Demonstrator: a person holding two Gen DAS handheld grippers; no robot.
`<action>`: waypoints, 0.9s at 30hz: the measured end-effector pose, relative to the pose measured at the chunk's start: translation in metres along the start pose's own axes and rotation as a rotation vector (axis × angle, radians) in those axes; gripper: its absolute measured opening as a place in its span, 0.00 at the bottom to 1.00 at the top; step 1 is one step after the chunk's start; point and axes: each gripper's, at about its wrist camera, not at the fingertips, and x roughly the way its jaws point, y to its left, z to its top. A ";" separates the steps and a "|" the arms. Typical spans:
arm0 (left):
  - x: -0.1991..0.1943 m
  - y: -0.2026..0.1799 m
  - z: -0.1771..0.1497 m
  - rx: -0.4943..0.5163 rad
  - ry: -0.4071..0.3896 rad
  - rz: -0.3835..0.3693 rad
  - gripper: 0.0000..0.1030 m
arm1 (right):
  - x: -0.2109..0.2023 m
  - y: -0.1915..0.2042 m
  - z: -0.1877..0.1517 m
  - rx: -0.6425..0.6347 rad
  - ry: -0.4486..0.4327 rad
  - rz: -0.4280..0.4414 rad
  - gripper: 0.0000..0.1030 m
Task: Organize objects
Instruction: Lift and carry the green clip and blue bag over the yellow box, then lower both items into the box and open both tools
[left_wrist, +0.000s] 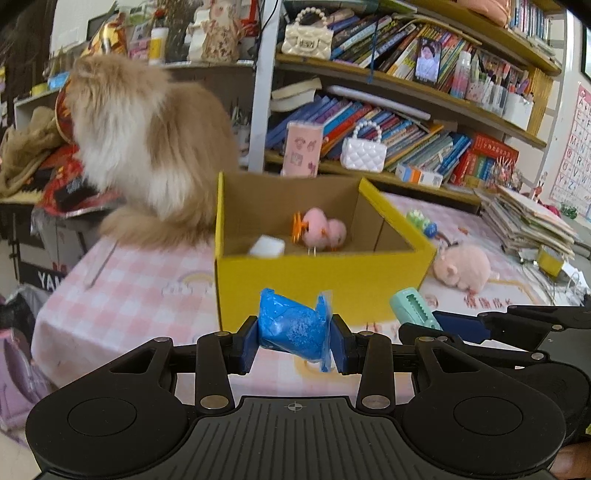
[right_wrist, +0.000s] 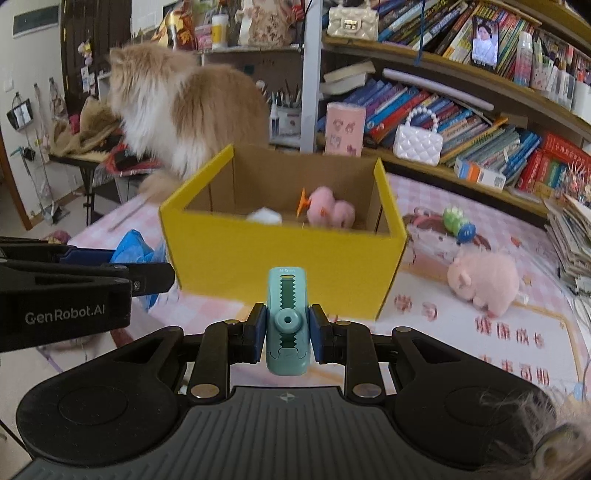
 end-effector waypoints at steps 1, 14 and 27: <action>0.002 0.000 0.006 0.004 -0.010 -0.001 0.37 | 0.002 -0.002 0.005 -0.001 -0.011 0.001 0.23; 0.058 -0.006 0.067 -0.004 -0.066 0.025 0.37 | 0.056 -0.038 0.081 -0.039 -0.101 -0.027 0.23; 0.138 -0.008 0.072 -0.013 0.076 0.108 0.37 | 0.149 -0.049 0.085 -0.195 0.056 0.009 0.23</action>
